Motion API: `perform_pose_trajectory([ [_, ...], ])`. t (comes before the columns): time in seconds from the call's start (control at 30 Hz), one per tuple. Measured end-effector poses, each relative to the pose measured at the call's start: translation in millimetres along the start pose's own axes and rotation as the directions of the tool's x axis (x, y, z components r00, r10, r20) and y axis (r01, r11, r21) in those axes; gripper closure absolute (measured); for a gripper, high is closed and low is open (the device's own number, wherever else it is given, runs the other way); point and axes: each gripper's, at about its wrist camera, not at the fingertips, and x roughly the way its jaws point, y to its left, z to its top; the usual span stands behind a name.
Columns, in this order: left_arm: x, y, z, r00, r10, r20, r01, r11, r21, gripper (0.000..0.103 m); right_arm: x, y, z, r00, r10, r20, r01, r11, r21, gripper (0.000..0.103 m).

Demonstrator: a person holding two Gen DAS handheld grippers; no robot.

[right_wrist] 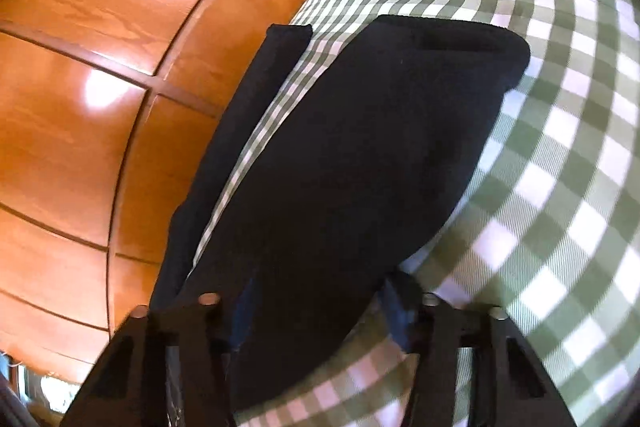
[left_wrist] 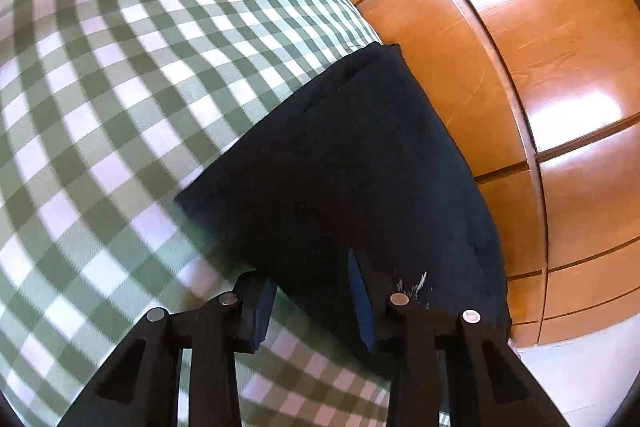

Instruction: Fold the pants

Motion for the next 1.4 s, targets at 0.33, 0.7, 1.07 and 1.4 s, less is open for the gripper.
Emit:
perform_pose_trajectory([
  [0.33,-20,3,-4,0.998,0.01,0.055,-0.011,1.0,0.016,0.097,6,-10,18,0.997,-0.07,-0.04,0.067,0.996,-0.059,0.084],
  [0.7,-89,8,-32,0.995,-0.033,0.094,0.025,0.996,0.082,0.097,-49,-14,10,0.998,-0.065,-0.02,0.063,0.993,-0.097,0.092],
  [1.07,-126,48,-73,0.994,0.086,0.072,-0.094,0.989,0.113,0.097,-89,-64,-27,0.996,-0.073,-0.053,0.07,0.996,-0.052,0.091],
  [1.4,-121,45,-66,0.966,0.238,0.096,-0.25,0.959,0.137,0.076,-116,-93,18,0.991,-0.097,0.093,0.088,0.991,0.1,0.055],
])
